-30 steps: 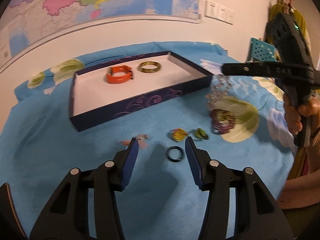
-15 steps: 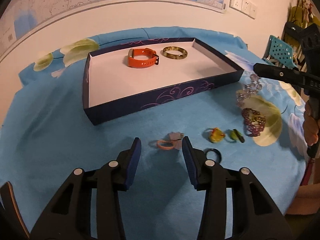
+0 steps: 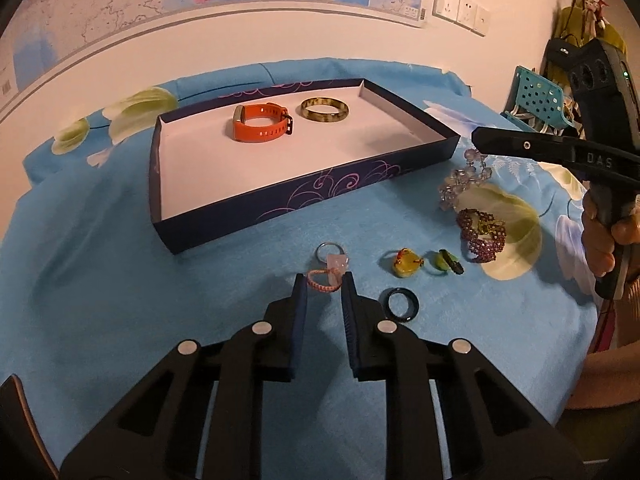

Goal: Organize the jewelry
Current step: 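Carry the pink ring with the left tool while the right tool carries the crystal cluster into the box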

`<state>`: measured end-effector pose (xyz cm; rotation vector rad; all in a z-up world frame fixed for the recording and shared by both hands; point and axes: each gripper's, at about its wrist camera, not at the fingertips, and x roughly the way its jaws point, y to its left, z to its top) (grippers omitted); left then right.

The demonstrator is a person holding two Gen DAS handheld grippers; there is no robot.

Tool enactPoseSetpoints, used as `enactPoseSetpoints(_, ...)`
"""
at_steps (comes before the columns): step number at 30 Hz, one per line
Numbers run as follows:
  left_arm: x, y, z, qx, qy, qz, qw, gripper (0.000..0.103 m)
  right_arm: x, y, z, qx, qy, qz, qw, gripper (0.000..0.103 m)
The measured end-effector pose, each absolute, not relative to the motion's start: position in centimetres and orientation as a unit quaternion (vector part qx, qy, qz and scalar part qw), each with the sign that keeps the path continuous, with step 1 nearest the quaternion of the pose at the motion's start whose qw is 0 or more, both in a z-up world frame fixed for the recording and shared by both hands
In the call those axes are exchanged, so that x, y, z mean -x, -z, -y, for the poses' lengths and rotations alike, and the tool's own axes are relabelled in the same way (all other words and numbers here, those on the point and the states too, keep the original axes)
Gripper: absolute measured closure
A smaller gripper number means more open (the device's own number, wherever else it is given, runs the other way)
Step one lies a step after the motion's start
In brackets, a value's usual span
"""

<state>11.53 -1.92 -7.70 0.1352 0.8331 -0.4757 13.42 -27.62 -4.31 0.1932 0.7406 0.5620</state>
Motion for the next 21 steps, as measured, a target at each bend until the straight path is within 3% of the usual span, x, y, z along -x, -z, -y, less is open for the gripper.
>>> enactPoseSetpoints(21,-12.5,3.4,0.9,-0.030,0.223,-0.344,0.912,0.085,-14.0,1.5,26.8,-0.085,-0.280,-0.323,0.900,0.086)
